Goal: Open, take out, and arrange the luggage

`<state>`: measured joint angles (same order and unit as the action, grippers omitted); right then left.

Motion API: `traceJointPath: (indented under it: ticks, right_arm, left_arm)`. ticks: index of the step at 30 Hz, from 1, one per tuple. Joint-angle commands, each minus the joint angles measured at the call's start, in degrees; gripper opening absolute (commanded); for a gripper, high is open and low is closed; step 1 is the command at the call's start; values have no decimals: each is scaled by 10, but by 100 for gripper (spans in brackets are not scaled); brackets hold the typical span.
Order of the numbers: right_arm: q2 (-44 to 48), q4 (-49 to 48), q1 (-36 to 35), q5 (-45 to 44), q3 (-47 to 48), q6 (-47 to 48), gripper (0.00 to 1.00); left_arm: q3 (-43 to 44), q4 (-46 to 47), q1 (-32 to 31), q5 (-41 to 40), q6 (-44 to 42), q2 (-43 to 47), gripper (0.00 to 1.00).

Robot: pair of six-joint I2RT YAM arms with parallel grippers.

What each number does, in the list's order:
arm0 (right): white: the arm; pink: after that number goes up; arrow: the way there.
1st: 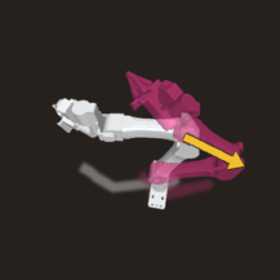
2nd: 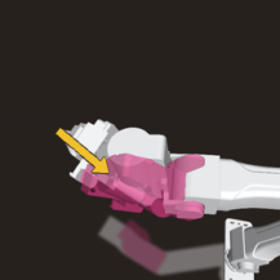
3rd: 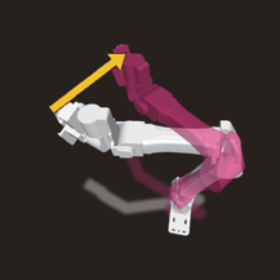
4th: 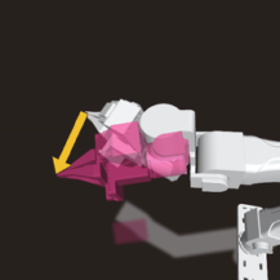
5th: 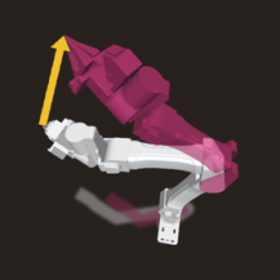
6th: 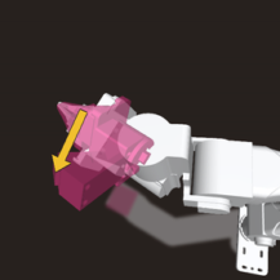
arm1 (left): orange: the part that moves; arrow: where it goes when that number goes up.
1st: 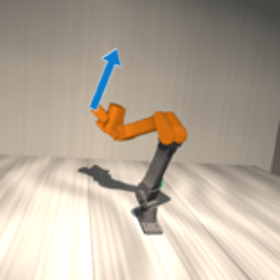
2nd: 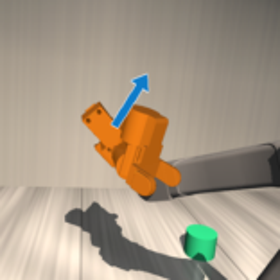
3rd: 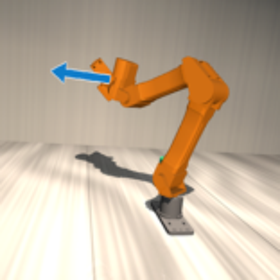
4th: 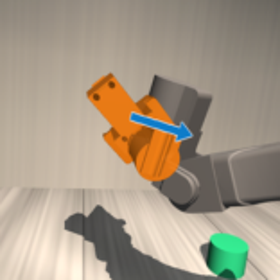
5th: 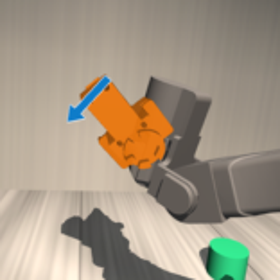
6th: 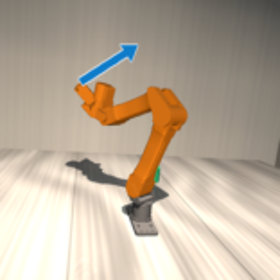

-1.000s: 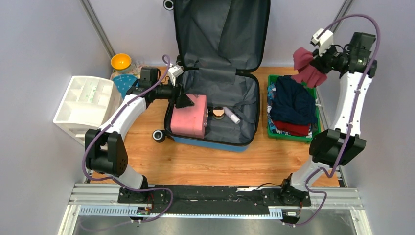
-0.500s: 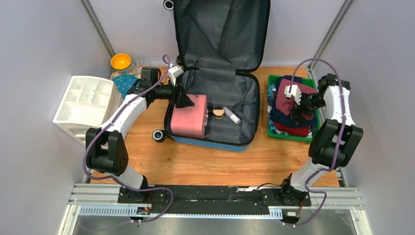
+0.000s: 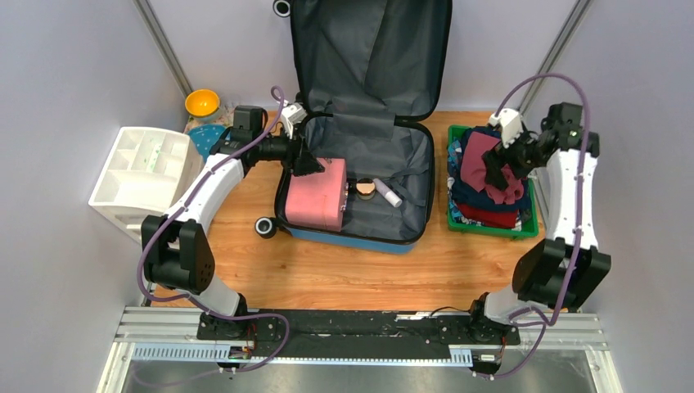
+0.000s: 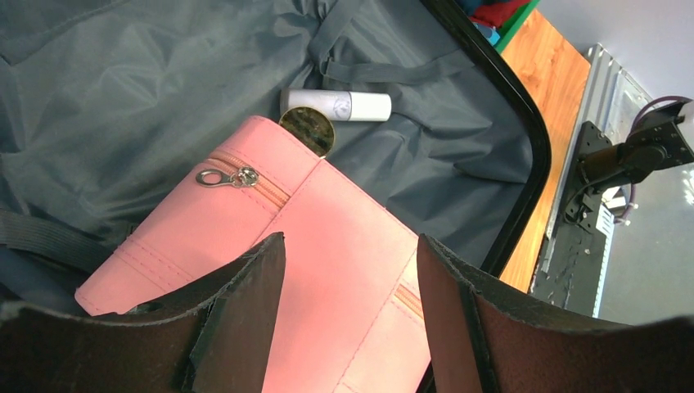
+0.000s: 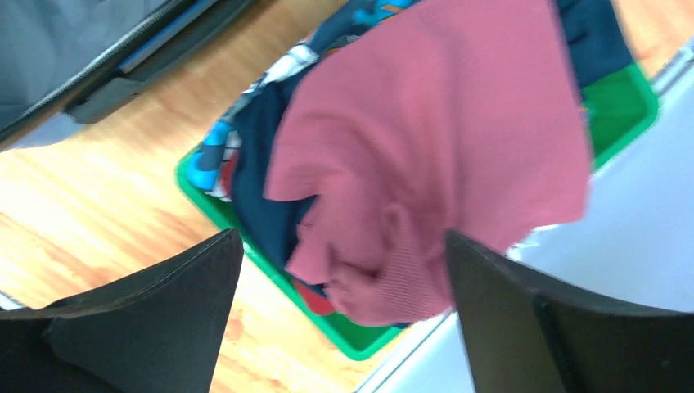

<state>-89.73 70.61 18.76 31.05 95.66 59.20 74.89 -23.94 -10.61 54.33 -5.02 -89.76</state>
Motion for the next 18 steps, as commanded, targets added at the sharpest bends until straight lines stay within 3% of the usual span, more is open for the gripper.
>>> traceJointPath:
  ticks: [1, 5, 9, 13, 18]
  right_arm:
    - [75, -106, -61, -80, -135, -119, 98]
    - [90, -138, -107, -146, -251, -88, 99]
    - [64, -205, -103, -221, -332, -45, 99]
    - [-10, -245, -81, -230, -311, -46, 99]
    - [-106, -283, -69, -231, -197, -74, 98]
  left_arm:
    - [17, -4, 4, 3, -16, 11, 69]
    - [18, -11, 4, -1, -19, 16, 69]
    - [19, -16, 4, -3, -25, 18, 69]
    - [22, -12, 4, 0, -15, 12, 69]
    - [29, -14, 4, -4, -11, 6, 68]
